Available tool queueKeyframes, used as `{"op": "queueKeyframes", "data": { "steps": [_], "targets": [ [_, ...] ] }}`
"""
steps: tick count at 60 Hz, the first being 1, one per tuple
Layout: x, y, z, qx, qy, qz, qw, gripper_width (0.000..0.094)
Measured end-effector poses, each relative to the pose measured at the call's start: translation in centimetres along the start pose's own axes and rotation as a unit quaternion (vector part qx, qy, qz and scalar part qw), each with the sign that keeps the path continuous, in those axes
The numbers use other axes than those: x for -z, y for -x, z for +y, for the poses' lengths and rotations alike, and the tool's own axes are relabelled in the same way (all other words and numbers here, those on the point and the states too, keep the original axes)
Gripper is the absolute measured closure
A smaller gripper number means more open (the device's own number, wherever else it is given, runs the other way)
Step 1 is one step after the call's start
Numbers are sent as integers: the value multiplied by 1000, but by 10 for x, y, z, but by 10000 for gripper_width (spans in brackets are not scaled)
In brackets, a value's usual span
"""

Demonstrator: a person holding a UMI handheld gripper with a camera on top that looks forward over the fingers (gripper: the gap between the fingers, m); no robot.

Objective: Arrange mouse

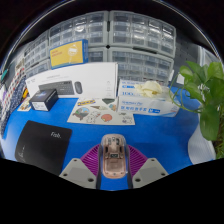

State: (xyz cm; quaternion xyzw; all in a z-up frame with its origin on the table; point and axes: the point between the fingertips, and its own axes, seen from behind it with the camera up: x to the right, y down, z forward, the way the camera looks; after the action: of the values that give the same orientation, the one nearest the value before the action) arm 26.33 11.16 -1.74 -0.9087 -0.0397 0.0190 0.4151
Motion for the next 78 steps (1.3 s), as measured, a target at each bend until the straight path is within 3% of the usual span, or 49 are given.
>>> {"op": "queueKeyframes", "data": {
  "steps": [12,30,41,48,62,70,71,78],
  "targets": [
    [10,0,-11,-27,13,27,999,576],
    [126,70,-149,-38,-112,95,988,575],
    [155,171,-174,-37,-137,68,988,576],
    [136,215,-151,-11,-120,61,991,576],
    [49,248,-33,-21,-14,37,999,578],
    [20,250,12,-19,25,29,999,564],
    [18,250,5,-22,6,29,999,574],
    [19,249,9,-33,6,24,999,568]
  ]
}}
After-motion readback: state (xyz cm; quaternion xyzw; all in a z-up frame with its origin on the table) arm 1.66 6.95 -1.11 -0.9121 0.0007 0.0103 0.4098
